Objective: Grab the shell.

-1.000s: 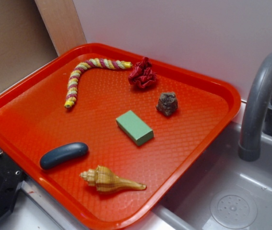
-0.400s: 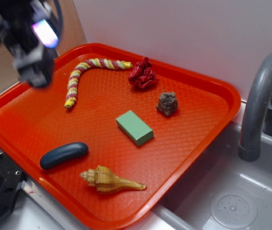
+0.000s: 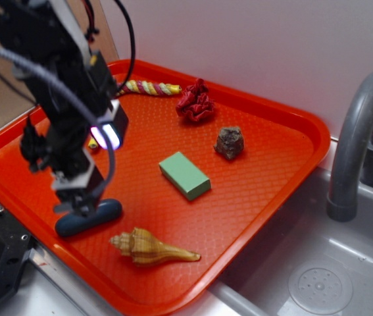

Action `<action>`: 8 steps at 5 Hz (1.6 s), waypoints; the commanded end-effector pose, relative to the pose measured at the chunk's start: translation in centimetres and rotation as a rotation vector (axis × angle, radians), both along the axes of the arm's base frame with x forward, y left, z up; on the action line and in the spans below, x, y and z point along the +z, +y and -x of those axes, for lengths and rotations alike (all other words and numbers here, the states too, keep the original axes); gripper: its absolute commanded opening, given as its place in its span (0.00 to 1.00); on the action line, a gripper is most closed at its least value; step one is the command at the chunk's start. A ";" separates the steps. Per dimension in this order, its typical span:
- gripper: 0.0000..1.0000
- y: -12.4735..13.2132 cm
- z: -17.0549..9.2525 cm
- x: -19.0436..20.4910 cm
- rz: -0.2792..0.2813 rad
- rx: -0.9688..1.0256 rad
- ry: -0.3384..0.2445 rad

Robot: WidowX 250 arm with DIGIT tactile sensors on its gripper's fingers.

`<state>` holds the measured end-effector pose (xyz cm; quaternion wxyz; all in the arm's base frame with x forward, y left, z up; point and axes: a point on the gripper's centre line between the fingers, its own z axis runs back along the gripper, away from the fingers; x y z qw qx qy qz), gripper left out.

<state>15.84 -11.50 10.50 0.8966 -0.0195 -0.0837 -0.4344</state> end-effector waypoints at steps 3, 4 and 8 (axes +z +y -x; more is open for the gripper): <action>1.00 -3.5 2.5 -5.8 0.061 0.041 -0.008; 1.00 -3.9 1.5 -6.4 0.074 0.110 -0.072; 0.00 0.4 -3.3 -1.1 -0.069 0.432 -0.149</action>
